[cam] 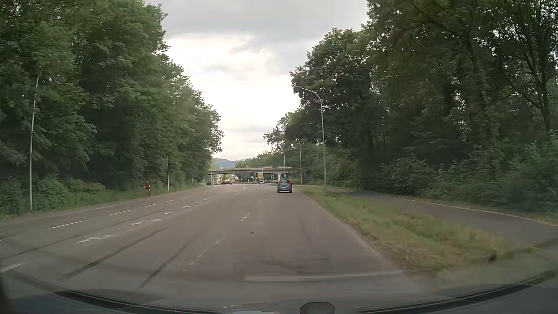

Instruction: Follow the waypoints while adhering to traffic rules and regulations

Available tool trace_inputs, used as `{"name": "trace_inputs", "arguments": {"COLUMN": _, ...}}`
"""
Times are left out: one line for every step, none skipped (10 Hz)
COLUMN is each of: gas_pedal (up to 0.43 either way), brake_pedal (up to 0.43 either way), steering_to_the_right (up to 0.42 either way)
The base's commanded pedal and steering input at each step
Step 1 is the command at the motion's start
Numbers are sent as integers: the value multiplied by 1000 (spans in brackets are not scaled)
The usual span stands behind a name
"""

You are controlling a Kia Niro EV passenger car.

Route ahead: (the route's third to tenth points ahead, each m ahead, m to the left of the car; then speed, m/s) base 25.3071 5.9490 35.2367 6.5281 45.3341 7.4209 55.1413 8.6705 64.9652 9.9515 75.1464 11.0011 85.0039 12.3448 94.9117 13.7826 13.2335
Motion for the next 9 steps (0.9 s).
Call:
{"name": "trace_inputs", "arguments": {"gas_pedal": 98, "brake_pedal": 0, "steering_to_the_right": -2}}
{"name": "trace_inputs", "arguments": {"gas_pedal": 28, "brake_pedal": 0, "steering_to_the_right": -2}}
{"name": "trace_inputs", "arguments": {"gas_pedal": 8, "brake_pedal": 0, "steering_to_the_right": -3}}
{"name": "trace_inputs", "arguments": {"gas_pedal": 8, "brake_pedal": 0, "steering_to_the_right": -2}}
{"name": "trace_inputs", "arguments": {"gas_pedal": 39, "brake_pedal": 0, "steering_to_the_right": -1}}
{"name": "trace_inputs", "arguments": {"gas_pedal": 39, "brake_pedal": 0, "steering_to_the_right": -1}}
{"name": "trace_inputs", "arguments": {"gas_pedal": 47, "brake_pedal": 0, "steering_to_the_right": -1}}
{"name": "trace_inputs", "arguments": {"gas_pedal": 47, "brake_pedal": 0, "steering_to_the_right": -2}}
{"name": "trace_inputs", "arguments": {"gas_pedal": 47, "brake_pedal": 0, "steering_to_the_right": -1}}
